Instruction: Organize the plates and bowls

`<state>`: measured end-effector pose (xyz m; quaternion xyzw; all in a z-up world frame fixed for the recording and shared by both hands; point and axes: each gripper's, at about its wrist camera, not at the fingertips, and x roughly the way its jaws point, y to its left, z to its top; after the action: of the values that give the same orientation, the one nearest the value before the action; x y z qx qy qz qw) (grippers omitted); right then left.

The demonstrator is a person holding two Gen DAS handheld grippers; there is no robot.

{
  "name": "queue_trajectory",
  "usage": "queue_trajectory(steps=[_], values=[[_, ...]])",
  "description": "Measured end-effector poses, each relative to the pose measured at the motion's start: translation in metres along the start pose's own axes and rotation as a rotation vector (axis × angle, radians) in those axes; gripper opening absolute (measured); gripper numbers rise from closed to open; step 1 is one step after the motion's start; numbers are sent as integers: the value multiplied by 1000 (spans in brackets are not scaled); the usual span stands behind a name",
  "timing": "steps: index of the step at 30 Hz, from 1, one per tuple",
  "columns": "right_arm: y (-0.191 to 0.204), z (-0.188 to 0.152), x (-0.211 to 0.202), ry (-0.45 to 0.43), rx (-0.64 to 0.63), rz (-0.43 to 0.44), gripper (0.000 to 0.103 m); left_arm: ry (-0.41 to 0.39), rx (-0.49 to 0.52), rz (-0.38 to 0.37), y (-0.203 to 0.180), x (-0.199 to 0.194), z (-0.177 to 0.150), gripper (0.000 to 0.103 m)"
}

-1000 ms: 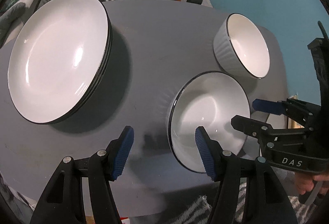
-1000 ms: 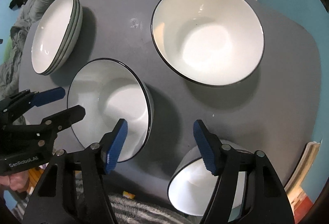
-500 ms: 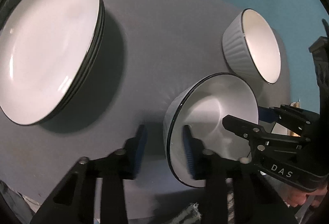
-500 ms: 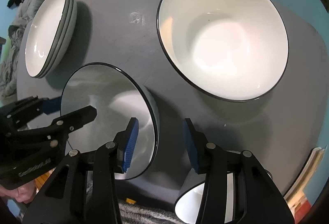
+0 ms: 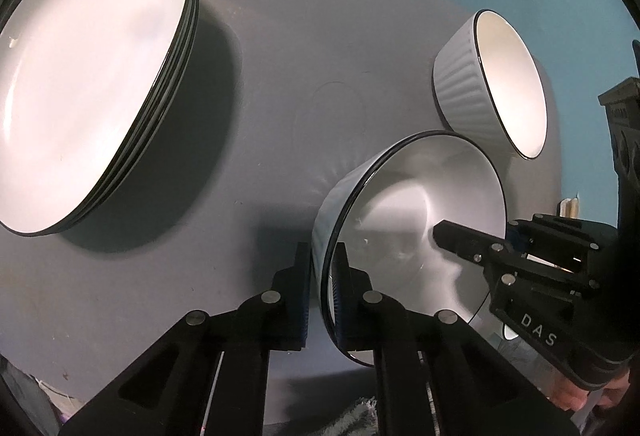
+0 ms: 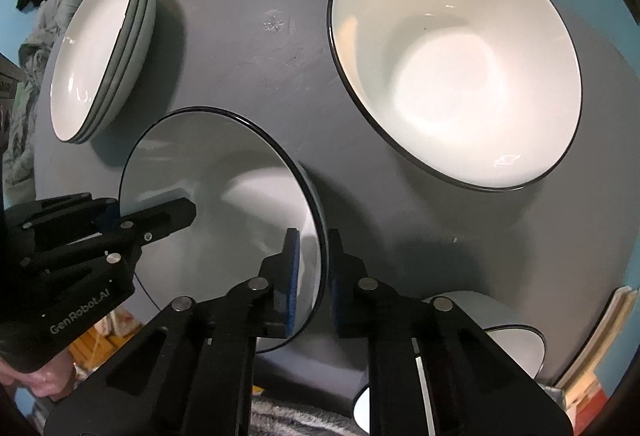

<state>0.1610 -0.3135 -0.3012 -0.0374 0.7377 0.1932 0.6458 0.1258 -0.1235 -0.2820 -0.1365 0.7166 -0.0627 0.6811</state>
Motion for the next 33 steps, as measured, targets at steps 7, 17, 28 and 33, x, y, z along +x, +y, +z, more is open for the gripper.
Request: queue_trajectory(steps=[7, 17, 28, 33], values=[[-2, -1, -3, 8, 25, 20, 8, 11, 13, 6, -1, 1, -3, 9], [-6, 8, -40, -4, 22, 3, 8, -13, 51, 25, -14, -27, -1, 8], [-16, 23, -94, -64, 59, 17, 7, -71, 154, 35, -46, -74, 12, 8], [-28, 25, -104, -89, 108, 39, 7, -88, 190, 32, -61, -84, 26, 9]])
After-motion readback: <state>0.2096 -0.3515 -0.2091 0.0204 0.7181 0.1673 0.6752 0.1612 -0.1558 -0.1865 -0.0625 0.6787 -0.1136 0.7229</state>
